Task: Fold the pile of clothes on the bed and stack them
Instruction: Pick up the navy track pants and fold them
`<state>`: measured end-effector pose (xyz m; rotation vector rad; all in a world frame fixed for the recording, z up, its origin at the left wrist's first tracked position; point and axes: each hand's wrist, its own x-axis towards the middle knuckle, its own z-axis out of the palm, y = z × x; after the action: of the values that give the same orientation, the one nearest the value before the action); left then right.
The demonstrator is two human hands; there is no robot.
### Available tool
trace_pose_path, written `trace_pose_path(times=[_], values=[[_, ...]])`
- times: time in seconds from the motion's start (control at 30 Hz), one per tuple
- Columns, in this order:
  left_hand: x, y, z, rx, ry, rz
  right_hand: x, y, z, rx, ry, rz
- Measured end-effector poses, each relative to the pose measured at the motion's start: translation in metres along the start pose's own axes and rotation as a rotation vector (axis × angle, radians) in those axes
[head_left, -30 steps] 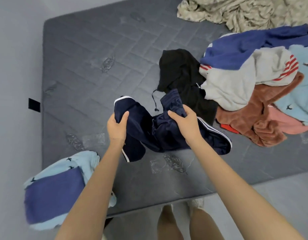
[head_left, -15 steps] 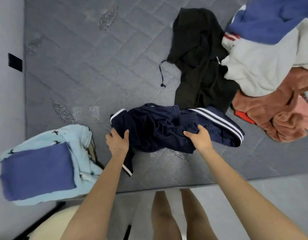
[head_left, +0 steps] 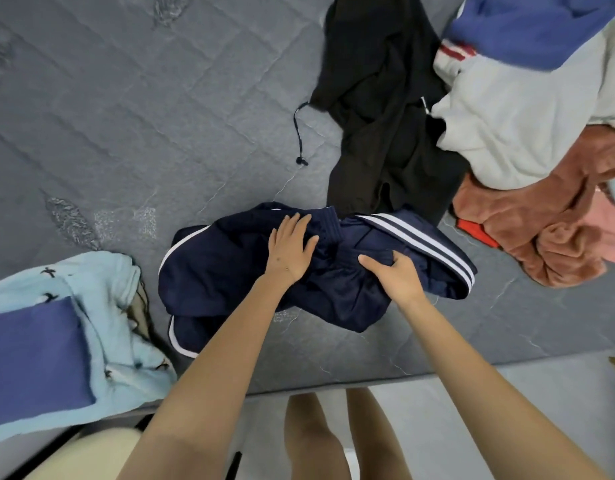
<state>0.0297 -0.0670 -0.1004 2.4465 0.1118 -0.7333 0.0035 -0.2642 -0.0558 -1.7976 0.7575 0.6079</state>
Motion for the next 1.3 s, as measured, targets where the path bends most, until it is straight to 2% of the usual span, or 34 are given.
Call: trace_pose_path(times=[0.17, 0.33, 0.47, 0.57, 0.67, 0.83, 1.1, 1.3], values=[[0.041, 0.013, 0.010, 0.102, -0.026, 0.017, 0.008, 0.018, -0.007, 0.028, 0.001, -0.002], [0.053, 0.016, 0.014, 0.279, 0.057, 0.011, 0.008, 0.017, -0.002, 0.060, 0.025, -0.069], [0.034, 0.014, -0.011, 0.087, 0.161, 0.044, 0.001, -0.012, 0.003, 0.109, 0.041, -0.103], [0.005, 0.024, -0.055, -0.067, 0.309, -0.022, -0.007, -0.049, 0.000, 0.063, 0.064, -0.162], [-0.025, 0.041, -0.111, -0.100, 0.471, -0.074, -0.026, -0.092, -0.014, 0.035, 0.082, -0.223], [-0.081, 0.073, -0.208, -0.325, 0.729, 0.051, -0.084, -0.174, -0.048, 0.001, 0.149, -0.402], [-0.167, 0.157, -0.351, -0.615, 0.956, 0.227, -0.205, -0.319, -0.080, 0.103, 0.246, -0.736], [-0.233, 0.201, -0.430, -0.701, 1.075, 0.369, -0.289, -0.404, -0.119, 0.200, 0.215, -0.918]])
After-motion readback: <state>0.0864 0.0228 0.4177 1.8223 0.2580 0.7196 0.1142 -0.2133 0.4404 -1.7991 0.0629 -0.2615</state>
